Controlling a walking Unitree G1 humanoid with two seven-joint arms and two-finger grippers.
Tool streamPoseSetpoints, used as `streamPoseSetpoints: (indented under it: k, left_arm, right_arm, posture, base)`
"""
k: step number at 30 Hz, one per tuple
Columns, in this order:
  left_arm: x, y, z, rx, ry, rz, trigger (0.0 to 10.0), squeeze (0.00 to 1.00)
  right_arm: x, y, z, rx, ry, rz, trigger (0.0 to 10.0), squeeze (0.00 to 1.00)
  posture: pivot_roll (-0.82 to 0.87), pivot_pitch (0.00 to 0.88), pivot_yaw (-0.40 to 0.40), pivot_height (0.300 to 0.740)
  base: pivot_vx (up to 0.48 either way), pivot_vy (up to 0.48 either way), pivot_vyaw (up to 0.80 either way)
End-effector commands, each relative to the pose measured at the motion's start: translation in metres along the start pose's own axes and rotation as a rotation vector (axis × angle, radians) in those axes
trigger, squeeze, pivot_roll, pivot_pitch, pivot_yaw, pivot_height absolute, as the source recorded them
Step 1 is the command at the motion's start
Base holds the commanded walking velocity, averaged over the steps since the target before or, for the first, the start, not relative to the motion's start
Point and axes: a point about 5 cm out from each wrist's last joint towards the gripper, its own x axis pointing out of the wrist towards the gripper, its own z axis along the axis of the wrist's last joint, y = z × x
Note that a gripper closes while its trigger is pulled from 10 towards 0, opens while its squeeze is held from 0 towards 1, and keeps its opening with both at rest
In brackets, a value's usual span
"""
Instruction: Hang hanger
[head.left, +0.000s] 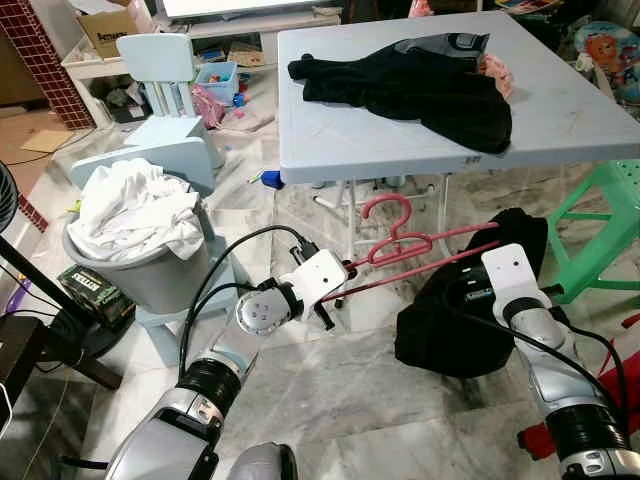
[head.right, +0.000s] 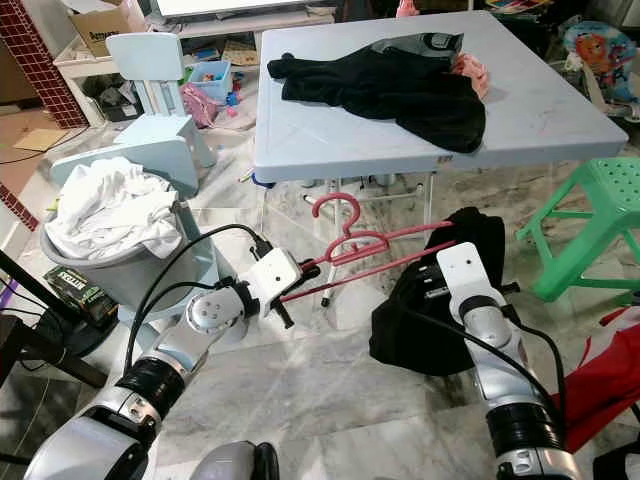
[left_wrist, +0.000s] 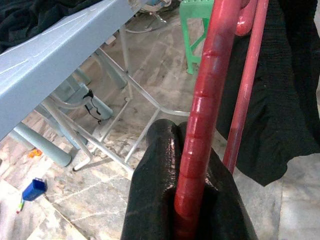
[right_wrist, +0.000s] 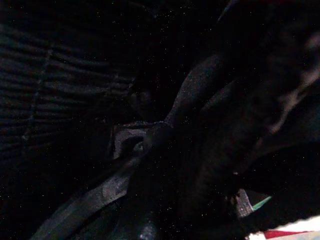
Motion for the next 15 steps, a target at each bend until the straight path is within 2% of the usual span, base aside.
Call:
streamPoseSetpoints:
  k: [1, 13, 15]
  left_arm:
    - [-0.001, 0.005, 0.005, 0.004, -0.023, 0.024, 0.0, 0.0]
    - [-0.003, 0.007, 0.002, 0.017, -0.006, 0.019, 0.0, 0.0]
    - [-0.014, 0.004, -0.012, 0.036, 0.075, -0.053, 0.0, 0.0]
  right_arm:
    - [0.003, -0.013, 0.007, 0.042, -0.026, -0.063, 0.0, 0.0]
    - [0.004, -0.023, 0.015, 0.161, -0.076, -0.141, 0.0, 0.0]
    - [0.003, -0.038, 0.035, 0.291, -0.166, -0.24, 0.0, 0.0]
  posture:
    - [-0.08, 0.0, 0.058, 0.74]
    - [-0.08, 0.0, 0.067, 0.74]
    - [-0.08, 0.0, 0.075, 0.74]
  base:
    - [0.0, 0.0, 0.0]
    - [0.0, 0.0, 0.0]
    - [0.0, 0.0, 0.0]
